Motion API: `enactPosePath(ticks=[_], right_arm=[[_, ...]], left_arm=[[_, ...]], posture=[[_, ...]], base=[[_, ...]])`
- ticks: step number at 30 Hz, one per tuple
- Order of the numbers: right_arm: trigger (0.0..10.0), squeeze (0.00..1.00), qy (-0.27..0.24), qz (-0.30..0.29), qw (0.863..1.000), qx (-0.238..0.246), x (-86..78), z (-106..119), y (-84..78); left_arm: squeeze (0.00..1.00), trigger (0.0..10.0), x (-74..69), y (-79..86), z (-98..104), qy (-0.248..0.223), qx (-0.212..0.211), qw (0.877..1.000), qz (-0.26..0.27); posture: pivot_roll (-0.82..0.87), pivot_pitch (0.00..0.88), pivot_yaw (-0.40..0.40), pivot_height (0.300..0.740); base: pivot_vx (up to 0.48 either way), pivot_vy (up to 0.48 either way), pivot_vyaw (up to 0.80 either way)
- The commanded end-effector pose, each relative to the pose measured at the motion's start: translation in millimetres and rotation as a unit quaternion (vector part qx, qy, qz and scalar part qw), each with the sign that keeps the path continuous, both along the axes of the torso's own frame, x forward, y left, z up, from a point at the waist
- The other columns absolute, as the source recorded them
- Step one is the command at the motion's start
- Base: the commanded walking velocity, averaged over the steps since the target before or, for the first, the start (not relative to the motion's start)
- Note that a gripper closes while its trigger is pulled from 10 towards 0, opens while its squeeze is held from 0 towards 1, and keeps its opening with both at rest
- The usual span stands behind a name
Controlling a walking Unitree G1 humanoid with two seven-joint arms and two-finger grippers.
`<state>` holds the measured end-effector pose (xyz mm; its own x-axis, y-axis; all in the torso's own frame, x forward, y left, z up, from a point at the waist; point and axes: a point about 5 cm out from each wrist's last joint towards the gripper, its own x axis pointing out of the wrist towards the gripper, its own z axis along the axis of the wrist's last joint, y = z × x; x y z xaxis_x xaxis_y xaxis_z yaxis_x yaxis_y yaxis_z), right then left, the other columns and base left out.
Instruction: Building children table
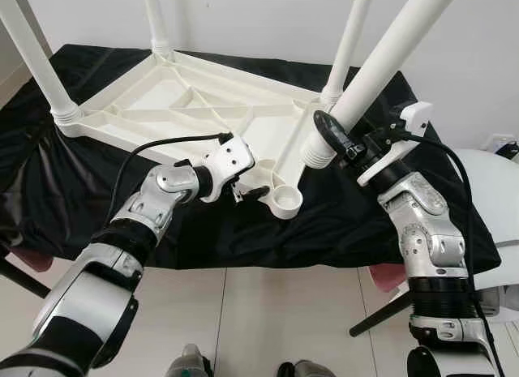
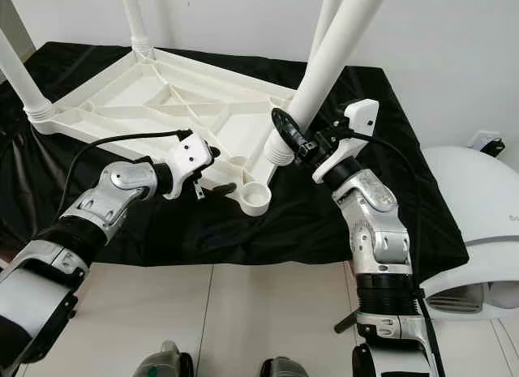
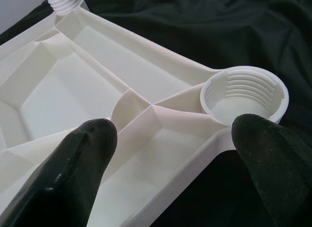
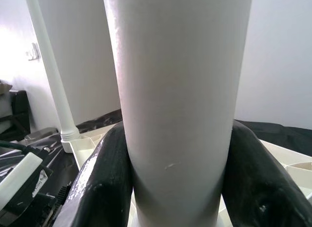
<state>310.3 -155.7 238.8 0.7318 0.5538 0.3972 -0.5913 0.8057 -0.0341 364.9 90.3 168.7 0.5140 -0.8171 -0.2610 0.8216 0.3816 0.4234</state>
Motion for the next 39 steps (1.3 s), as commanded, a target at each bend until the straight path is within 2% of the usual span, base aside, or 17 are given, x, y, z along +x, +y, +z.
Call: enactPosePath(ticks=[1, 3, 6, 14, 25, 27, 33, 39], right_arm=[[10.0, 0.0, -0.007, 0.005, 1.0, 0.002, -5.1, 4, -1.0], [10.0, 0.0, -0.007, 0.005, 1.0, 0.002, -5.1, 4, -1.0], [10.0, 0.0, -0.007, 0.011, 1.0, -0.002, -14.2, 7, -1.7], [10.0, 0.0, -0.001, 0.007, 1.0, -0.005, -22.7, 8, -5.0], [10.0, 0.0, 0.004, 0.006, 1.0, -0.006, -28.2, 9, -4.8], [10.0, 0.0, 0.009, 0.005, 1.0, -0.006, -30.1, 9, -4.8], [10.0, 0.0, 0.013, 0.005, 1.0, -0.005, -31.4, 9, -4.2], [10.0, 0.0, 0.015, 0.006, 1.0, -0.006, -31.7, 9, -3.8]], left_arm=[[0.0, 10.0, 3.0, 2.3, 2, 0.017, -0.002, 1.0, -0.008], [0.0, 10.0, 3.0, 2.3, 2, 0.017, -0.002, 1.0, -0.008], [0.0, 10.0, 1.9, 2.7, -2, 0.043, 0.018, 0.998, -0.048], [0.0, 10.0, -1.8, 2.0, -12, 0.066, 0.048, 0.993, -0.089], [0.0, 10.0, 1.2, 2.1, -12, 0.074, 0.059, 0.992, -0.086], [0.0, 10.0, 6.0, 7.9, -12, 0.083, 0.071, 0.992, -0.058], [0.0, 10.0, 10.1, 18.0, -15, 0.096, 0.097, 0.99, -0.026], [0.0, 10.0, 10.2, 22.4, -17, 0.101, 0.114, 0.988, -0.026]], posture=[[-0.05, 0.08, 0.024, 0.74], [-0.05, 0.08, 0.024, 0.74], [-0.07, 0.113, 0.031, 0.74], [-0.08, 0.143, 0.036, 0.74], [-0.09, 0.159, 0.042, 0.74], [-0.09, 0.164, 0.043, 0.74], [-0.09, 0.163, 0.041, 0.74], [-0.08, 0.161, 0.04, 0.74]], base=[[0.0, 0.0, 0.0], [0.0, 0.0, 0.0], [0.0, 0.0, 0.0], [0.0, 0.0, 0.0], [0.0, 0.0, 0.0], [0.0, 0.0, 0.0], [0.0, 0.0, 0.0], [0.0, 0.0, 0.0]])
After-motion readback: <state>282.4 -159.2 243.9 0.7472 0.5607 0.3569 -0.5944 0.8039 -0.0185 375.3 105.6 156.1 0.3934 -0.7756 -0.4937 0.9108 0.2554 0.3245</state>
